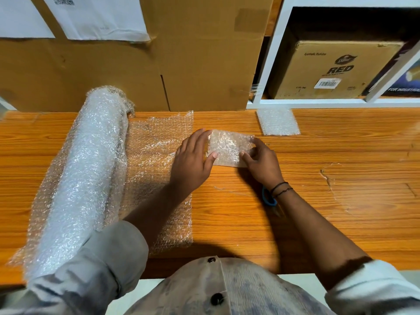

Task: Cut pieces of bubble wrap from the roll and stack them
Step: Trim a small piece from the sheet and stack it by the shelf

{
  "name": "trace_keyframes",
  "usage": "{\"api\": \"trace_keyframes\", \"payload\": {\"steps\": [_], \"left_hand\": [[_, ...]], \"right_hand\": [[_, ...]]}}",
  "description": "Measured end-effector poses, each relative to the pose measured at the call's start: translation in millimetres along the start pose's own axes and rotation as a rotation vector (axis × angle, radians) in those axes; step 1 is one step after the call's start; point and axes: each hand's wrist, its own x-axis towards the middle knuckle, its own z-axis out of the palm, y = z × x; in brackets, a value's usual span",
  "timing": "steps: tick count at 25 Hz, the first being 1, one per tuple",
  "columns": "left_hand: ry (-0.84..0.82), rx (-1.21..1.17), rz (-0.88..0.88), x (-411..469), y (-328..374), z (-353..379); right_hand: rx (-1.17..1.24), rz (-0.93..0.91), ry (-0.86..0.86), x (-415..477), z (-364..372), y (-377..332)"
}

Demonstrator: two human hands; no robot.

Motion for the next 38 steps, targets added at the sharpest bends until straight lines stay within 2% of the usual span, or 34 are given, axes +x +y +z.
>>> {"api": "trace_keyframes", "payload": {"steps": [3,8,16,24,27,29,30,32,35,38], "left_hand": [[-0.110,0.189,0.064,4,-1,12],[-0.305,0.297,0.067,12,2,30],[-0.311,0.279,-0.005,19,6,38],[-0.349,0.313,0.033,21,6,47],[-0.412,0.341,0.056,15,3,50],[-0.454,0.350,0.053,11,2,51],[-0.480,0.348,0.042,11,1,52],[-0.546,0.345,0.028,14,0,51],[-0.576,0.343,0.041,18,-3,48],[-0.444,0.285,-0.023,15,-4,45]], "right_hand": [[-0.071,0.027,0.037,8,7,2],[-0.058,0.059,0.157,11,21,3],[0.074,0.013,0.256,21,21,-7],[0.027,0.075,0.237,31,26,-3],[0.085,0.109,0.305,25,29,-2],[-0.030,0.021,0.382,19,29,-6],[-0.131,-0.074,0.373,15,29,-7],[-0.360,-0.210,0.226,4,31,-7],[-0.553,-0.202,0.008,-11,40,2],[-0.603,-0.190,0.021,-17,42,4]]}}
